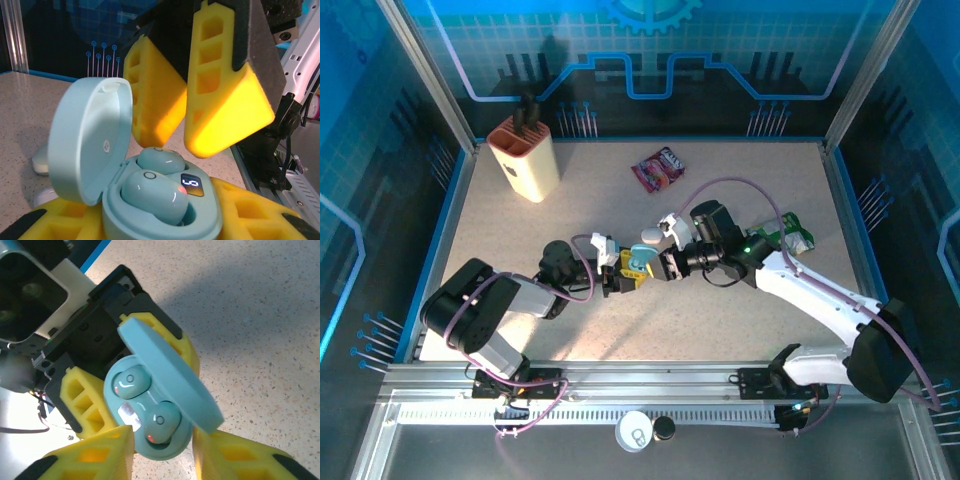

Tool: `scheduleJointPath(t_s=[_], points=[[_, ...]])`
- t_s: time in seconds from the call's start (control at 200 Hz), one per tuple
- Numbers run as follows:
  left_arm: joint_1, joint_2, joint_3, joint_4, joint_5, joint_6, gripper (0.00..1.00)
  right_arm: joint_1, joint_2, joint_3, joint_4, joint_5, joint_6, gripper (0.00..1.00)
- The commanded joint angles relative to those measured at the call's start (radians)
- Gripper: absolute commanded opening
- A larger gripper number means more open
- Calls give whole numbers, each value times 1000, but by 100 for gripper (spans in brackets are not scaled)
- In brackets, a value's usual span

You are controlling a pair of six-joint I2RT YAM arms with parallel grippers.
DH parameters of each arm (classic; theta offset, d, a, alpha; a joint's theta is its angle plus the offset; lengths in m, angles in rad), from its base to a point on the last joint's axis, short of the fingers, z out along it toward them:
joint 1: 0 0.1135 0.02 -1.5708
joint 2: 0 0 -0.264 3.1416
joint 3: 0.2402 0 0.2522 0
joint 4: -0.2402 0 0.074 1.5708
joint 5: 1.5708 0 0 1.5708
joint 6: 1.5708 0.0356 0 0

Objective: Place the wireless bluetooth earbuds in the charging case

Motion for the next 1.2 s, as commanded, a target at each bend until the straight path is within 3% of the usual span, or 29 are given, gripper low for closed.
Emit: scheduleJointPath(t_s=[0.0,0.4,0.62,0.905,1.196], points=[[-8,11,18,54,38,8,30,-9,-41,-23,34,24,-6,42],[-6,11,14,54,47,13,30,-21,-128,-82,213,13,51,71],[-7,13,11,54,37,-2,30,-21,-59,-26,226,-61,36,70],[7,29,16,54,-26,-54,32,-21,-87,-102,285,-169,64,65],[8,3,22,55,-50,-49,31,-82,-145,-117,300,-30,241,71]])
